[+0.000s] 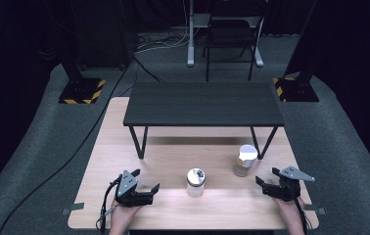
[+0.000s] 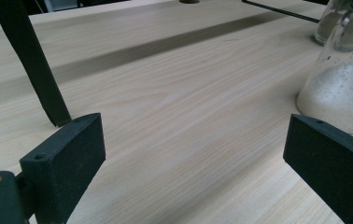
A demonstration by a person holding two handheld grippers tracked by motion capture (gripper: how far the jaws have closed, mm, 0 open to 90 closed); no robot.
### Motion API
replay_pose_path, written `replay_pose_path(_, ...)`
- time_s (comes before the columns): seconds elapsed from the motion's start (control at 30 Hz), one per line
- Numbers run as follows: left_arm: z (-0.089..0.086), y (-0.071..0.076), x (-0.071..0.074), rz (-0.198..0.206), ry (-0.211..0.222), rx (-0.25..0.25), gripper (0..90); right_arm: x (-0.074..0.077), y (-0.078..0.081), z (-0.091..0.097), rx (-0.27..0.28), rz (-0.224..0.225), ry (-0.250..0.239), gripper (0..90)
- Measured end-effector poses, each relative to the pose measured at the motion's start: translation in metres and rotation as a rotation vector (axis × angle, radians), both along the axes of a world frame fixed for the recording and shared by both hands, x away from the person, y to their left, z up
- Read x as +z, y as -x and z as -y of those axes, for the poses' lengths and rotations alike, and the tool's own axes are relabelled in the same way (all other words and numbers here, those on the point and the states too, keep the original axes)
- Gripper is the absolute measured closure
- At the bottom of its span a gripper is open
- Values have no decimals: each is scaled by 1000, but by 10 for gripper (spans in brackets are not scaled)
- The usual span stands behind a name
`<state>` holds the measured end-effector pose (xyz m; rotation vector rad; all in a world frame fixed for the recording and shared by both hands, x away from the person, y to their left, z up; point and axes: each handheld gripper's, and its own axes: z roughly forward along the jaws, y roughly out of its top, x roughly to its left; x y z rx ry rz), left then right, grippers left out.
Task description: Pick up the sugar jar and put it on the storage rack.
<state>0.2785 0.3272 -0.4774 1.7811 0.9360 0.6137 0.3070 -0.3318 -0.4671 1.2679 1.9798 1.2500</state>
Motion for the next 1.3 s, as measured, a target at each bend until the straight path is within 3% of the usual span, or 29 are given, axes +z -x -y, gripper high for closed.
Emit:
replay_pose_path(0.3, -1, -4, 1, -16, 9, -43, 48, 0, 0, 0, -1, 0, 0, 163)
replay_pose_path(0.33, -2, -7, 0, -24, 30, -77, 47, 0, 0, 0, 0, 0, 2, 163)
replay_pose_path(0.4, 4, -9, 3, -24, -4, -102, 47, 0, 0, -1, 0, -1, 3, 163)
replay_pose_path(0.5, 9, -15, 6, -35, -18, -162, 46, 1, 0, -1, 1, -2, 5, 163)
replay_pose_path(0.7, 19, -22, 12, -45, -23, -219, 47, 1, 0, -1, 1, -4, 7, 163)
replay_pose_path(1.03, 56, -35, 14, -54, -36, -304, 51, 1, 1, -1, 2, -3, 10, 163)
replay_pose_path(1.3, 80, -37, 8, -51, -42, -312, 63, 1, 0, -1, 5, -4, 12, 163)
